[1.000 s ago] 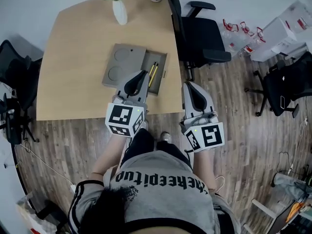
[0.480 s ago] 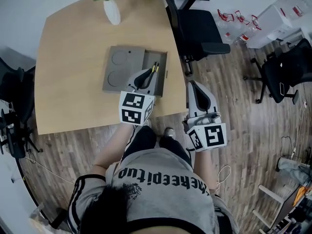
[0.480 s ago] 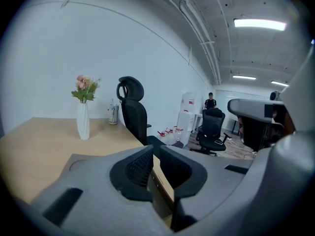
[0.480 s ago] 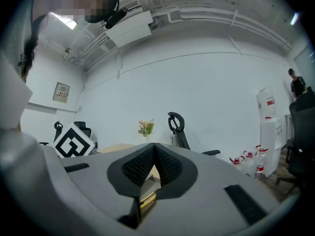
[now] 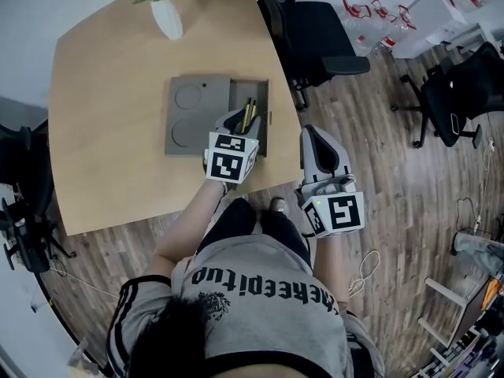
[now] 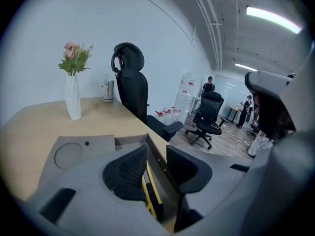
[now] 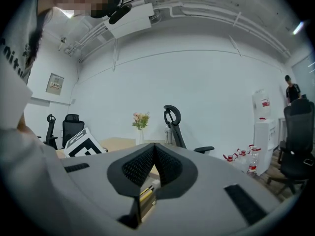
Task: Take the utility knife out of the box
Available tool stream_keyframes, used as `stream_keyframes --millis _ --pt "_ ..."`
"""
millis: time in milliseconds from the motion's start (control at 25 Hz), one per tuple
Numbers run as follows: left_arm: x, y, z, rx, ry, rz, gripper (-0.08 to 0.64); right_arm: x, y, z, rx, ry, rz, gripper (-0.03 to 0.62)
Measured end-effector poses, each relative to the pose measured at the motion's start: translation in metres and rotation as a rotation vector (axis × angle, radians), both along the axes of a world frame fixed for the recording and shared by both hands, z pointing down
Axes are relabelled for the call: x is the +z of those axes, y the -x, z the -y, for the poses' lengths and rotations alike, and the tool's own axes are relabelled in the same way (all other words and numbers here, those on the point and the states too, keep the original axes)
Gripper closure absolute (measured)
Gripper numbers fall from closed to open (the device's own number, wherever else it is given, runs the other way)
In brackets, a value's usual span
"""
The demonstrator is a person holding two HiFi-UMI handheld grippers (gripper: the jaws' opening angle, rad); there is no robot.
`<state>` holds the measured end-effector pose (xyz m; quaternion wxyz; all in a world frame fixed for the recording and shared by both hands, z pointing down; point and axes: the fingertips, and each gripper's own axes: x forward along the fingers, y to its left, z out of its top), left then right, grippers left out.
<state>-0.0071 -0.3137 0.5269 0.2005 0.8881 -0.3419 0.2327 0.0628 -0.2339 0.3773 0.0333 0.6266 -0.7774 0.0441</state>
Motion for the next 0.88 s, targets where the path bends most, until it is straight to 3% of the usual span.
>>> stream_keyframes --millis 240,440,880 --pt "0.035 -0.006 0.008 0.004 0.102 0.053 0.425 0.012 0.001 0.009 0.012 0.028 0.016 0.586" --pt "0.059 -0.005 0.013 -0.043 0.16 0.105 0.423 0.016 -0.003 0.014 0.014 0.036 0.023 0.586" --pt "0.071 -0.022 0.018 -0.097 0.19 0.16 0.397 0.024 -0.018 0.02 -0.027 0.055 0.045 0.586"
